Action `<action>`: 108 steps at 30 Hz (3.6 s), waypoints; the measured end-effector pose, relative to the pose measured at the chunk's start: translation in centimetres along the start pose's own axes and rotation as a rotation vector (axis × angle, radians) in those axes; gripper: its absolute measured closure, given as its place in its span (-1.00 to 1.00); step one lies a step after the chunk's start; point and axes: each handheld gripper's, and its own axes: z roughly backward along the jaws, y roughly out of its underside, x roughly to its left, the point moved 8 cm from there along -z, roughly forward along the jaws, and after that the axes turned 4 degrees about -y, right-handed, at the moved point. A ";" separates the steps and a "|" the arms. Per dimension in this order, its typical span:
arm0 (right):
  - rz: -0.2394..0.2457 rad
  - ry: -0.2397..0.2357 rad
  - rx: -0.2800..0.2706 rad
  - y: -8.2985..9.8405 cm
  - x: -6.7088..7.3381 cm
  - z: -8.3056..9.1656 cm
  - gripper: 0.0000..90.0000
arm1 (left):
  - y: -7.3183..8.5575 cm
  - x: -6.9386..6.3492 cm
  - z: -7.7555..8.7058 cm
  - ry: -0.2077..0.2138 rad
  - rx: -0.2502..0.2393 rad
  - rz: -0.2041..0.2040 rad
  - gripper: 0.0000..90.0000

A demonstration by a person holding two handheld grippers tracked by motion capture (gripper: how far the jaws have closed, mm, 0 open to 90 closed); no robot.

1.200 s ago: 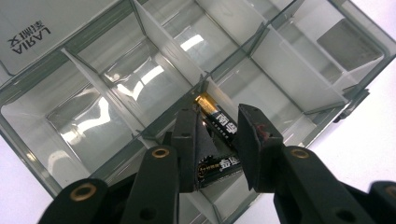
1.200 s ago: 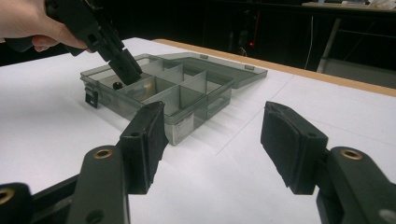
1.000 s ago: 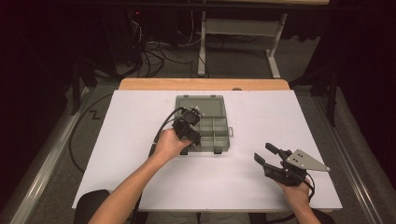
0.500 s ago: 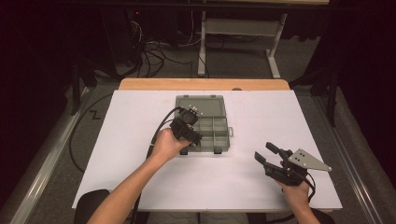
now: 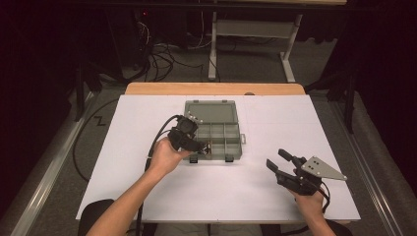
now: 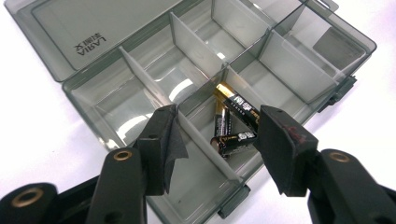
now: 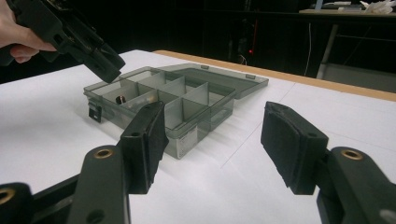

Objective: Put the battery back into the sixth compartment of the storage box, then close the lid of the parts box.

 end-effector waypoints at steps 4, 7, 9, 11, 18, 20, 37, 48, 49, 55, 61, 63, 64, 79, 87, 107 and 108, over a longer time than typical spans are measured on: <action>0.006 -0.005 -0.001 -0.3 0.3 -0.3 -0.07 | 0.3 0.3 0.3 -0.006 -0.013 0.003 0.05; 0.010 -0.011 0.004 -0.5 0.5 -0.5 -0.07 | 0.4 0.5 0.6 -0.012 -0.025 0.008 0.04; 0.022 -0.010 0.009 -0.6 0.6 -0.6 -0.06 | 0.5 0.7 0.8 -0.012 -0.029 0.012 0.03; 0.022 -0.019 0.013 -0.8 0.8 -0.7 -0.06 | 0.6 0.9 0.9 -0.015 -0.035 0.018 0.03; 0.022 -0.038 0.028 -1.4 1.4 -1.2 -0.06 | 0.7 1.3 1.3 -0.018 -0.049 0.028 0.02; 0.021 -0.039 0.028 -1.6 1.5 -1.5 -0.06 | 0.7 1.4 1.4 -0.020 -0.053 0.031 0.01; -0.004 -0.021 0.056 -1.7 0.9 -2.5 0.06 | -3.0 1.6 0.4 -0.056 -0.460 0.547 -0.01; -0.035 -0.020 0.087 -1.3 0.6 -3.5 0.13 | -2.9 2.6 -0.2 -0.037 -0.436 0.491 -0.04; -0.035 -0.023 0.092 -1.2 0.6 -3.6 0.14 | -2.9 2.7 -0.2 -0.038 -0.435 0.485 -0.04; -0.060 -0.041 0.141 -1.1 1.0 -4.3 0.21 | -3.0 3.2 -0.8 -0.034 -0.407 0.469 -0.04; -0.087 -0.051 0.161 -1.8 1.2 -4.7 0.28 | -3.1 3.8 -0.4 -0.046 -0.363 0.389 -0.02; -0.092 -0.059 0.179 -1.8 1.3 -5.0 0.30 | -3.2 3.9 -0.4 -0.046 -0.357 0.377 -0.01; -0.094 -0.063 0.189 -1.8 1.3 -5.2 0.31 | -5.1 3.6 -0.9 -0.059 -0.503 0.571 -0.01; -0.136 -0.075 0.361 -1.9 0.4 -8.2 0.50 | -6.7 4.6 -1.2 -0.061 -0.520 0.583 0.00; -0.171 -0.070 0.459 -2.2 -0.5 -9.8 0.53 | -7.4 4.8 -2.0 -0.064 -0.497 0.565 -0.01; -0.266 -0.068 0.674 -1.1 -2.0 -13.5 0.65 | -8.6 6.8 -4.2 -0.092 -0.439 0.611 0.01; -0.280 -0.080 0.676 -1.2 -2.0 -13.7 0.66 | -8.7 7.0 -4.2 -0.093 -0.444 0.614 0.02</action>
